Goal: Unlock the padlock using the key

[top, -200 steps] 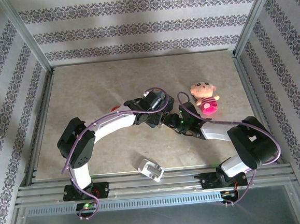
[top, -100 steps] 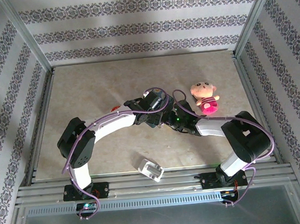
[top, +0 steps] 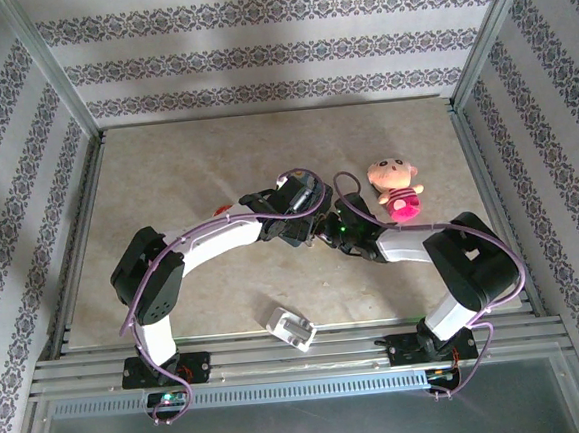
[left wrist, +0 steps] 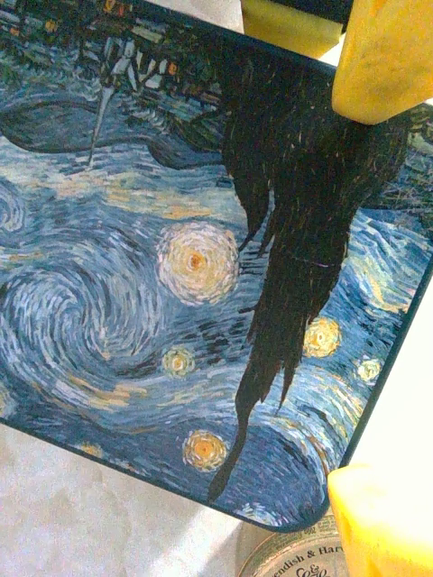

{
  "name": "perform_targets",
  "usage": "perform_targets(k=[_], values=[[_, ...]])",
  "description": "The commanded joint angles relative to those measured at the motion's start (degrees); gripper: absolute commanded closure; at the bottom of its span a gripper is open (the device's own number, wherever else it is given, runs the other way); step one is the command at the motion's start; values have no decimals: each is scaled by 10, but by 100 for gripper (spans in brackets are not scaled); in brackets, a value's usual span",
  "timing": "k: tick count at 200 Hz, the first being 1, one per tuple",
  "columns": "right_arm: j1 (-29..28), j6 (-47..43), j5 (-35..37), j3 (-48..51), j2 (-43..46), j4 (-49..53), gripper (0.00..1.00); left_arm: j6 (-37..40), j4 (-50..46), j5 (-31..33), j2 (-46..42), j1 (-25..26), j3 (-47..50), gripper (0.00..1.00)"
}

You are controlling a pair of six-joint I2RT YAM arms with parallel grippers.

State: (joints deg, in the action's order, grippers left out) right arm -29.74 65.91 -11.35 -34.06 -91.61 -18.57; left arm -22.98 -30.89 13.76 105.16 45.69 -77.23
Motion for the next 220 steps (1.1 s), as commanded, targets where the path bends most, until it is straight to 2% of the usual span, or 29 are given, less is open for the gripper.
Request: perform_targets(k=[1,46,117,156,197,220], values=[[10,13,22,23,24,-13,100,4,-66,0,43,5,34,1],[23,31,35,35,41,-36,100,1,-57,-9,41,5,44,1],[29,59,37,10,-9,-86,100,3,-34,-36,35,5,58,1],[39,101,38,22,-33,-169,100,-1,-29,-44,37,5,62,1],[58,92,39,30,-14,-167,100,5,-32,-25,36,5,64,1],[69,70,40,46,21,-135,100,14,-30,-5,35,-5,68,1]])
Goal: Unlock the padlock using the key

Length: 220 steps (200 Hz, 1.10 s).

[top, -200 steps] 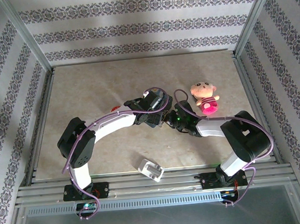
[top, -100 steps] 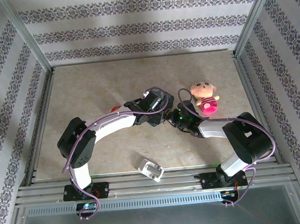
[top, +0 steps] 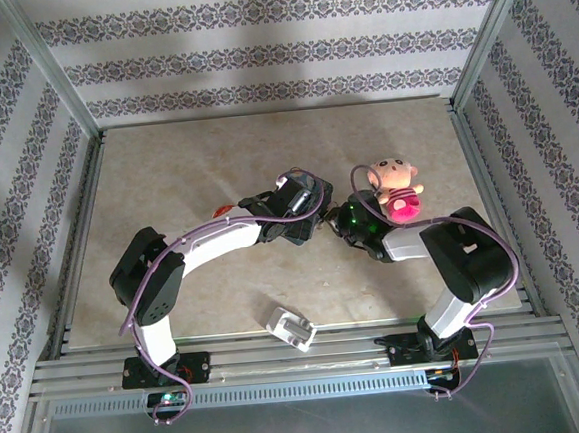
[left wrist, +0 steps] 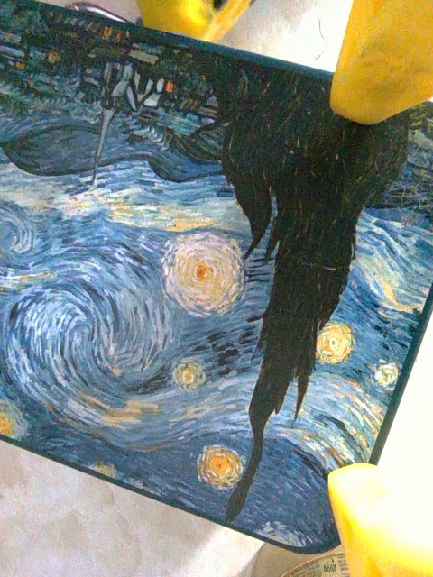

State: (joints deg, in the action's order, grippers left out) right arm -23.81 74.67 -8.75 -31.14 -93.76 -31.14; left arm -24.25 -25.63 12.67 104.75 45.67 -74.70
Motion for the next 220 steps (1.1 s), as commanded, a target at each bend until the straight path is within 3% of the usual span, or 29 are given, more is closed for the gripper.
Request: perform_targets(k=[1,56,91,115,155,184,220], values=[[9,-19,14,17,43,-7,100,27,-82,6,39,-5,43,2],[8,-82,24,48,156,110,100,92,-17,41,21,-52,38,6],[-6,-121,36,46,209,199,100,140,30,35,4,-84,7,1],[-18,-145,51,43,233,256,100,148,31,19,-32,-86,-5,1],[-25,-158,69,53,262,297,100,131,27,-69,-71,-81,17,1],[-25,-162,75,54,269,306,100,138,-30,-58,-46,-60,-1,0],[-27,-167,76,49,257,304,100,141,-53,-60,-23,-29,-2,18]])
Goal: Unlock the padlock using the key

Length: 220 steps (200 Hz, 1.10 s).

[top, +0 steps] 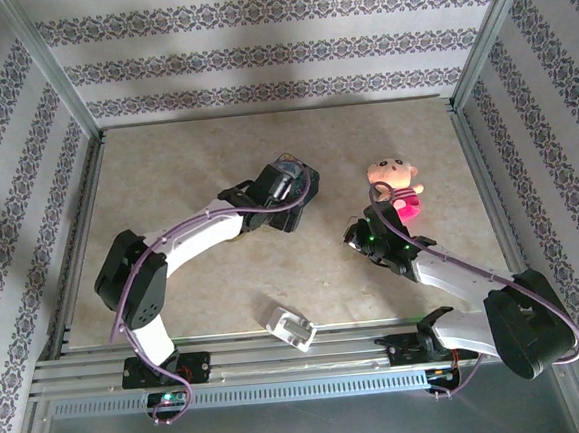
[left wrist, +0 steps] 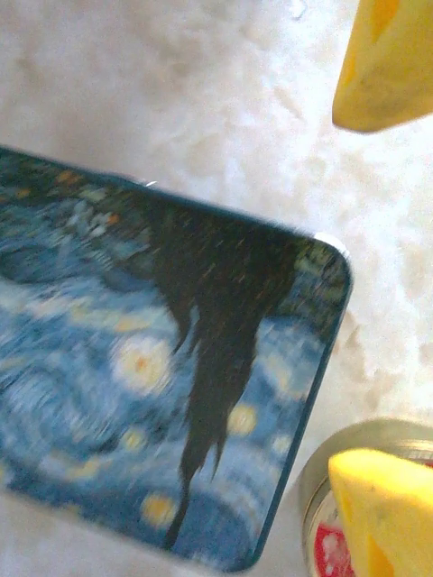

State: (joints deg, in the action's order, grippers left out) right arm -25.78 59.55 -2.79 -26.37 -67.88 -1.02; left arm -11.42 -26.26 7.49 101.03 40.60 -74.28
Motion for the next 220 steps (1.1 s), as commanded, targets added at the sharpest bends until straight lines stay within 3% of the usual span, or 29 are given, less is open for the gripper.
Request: perform_targets(k=[1,37,71,102,127,220], values=[[-8,-16,16,1,-3,3,100,12,-47,-8,15,22,-6,18],[-11,-20,16,-6,-22,-4,100,-13,-55,45,34,32,-7,11],[-13,-19,16,-8,-31,-11,100,-41,-78,117,58,21,-22,15],[-13,-19,21,-9,-26,-13,100,-35,-69,123,71,0,-28,17],[-13,-21,24,-9,-20,-12,100,-30,-57,142,67,-18,-33,28],[-24,-28,23,-21,-42,-15,100,-44,-2,94,93,-113,-92,31]])
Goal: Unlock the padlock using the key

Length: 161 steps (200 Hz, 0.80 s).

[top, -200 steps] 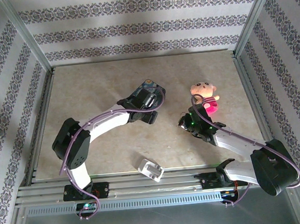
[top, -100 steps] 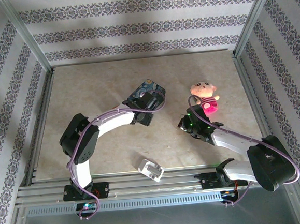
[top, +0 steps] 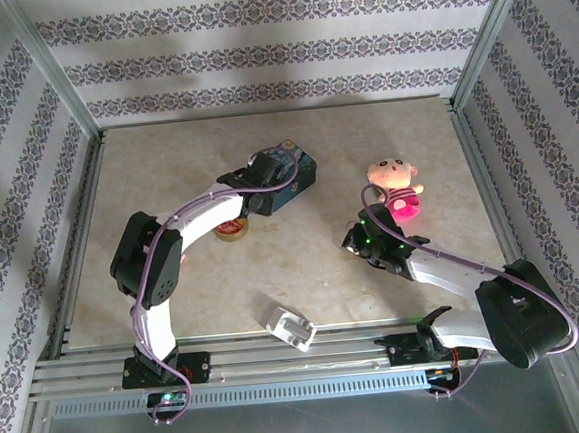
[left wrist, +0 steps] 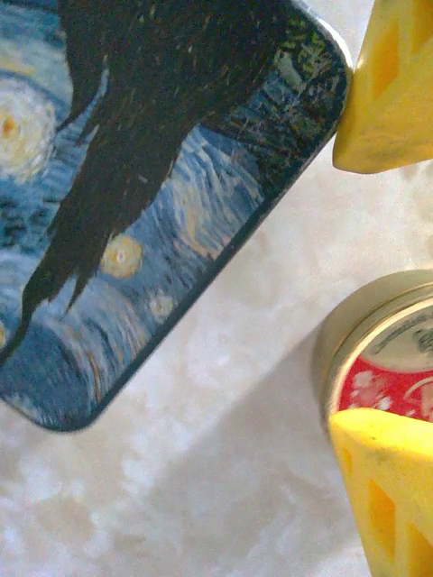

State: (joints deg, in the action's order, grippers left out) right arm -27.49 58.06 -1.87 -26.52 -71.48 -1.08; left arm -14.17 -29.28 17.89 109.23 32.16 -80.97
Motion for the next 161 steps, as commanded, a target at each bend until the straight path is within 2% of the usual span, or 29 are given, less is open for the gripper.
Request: perform_targets(k=[1,29,51,74,112,135,161], values=[[-7,-13,13,-20,-6,-15,100,-17,28,-12,11,-30,-26,32],[-10,-17,14,-22,-9,-14,100,-71,34,-49,-18,-57,-22,30],[-11,-18,14,-22,-12,-15,100,-130,91,-78,-62,-65,12,14],[-12,-20,12,-25,-17,-16,100,-174,110,-155,-48,-81,-8,0],[-14,-23,12,-25,-18,-17,100,-228,116,-218,19,-109,-53,1],[-14,-38,7,-28,-20,-16,100,-232,114,-239,52,-122,-79,0],[-14,-67,-25,-47,-44,-14,100,-235,141,-292,88,-138,-103,1]])
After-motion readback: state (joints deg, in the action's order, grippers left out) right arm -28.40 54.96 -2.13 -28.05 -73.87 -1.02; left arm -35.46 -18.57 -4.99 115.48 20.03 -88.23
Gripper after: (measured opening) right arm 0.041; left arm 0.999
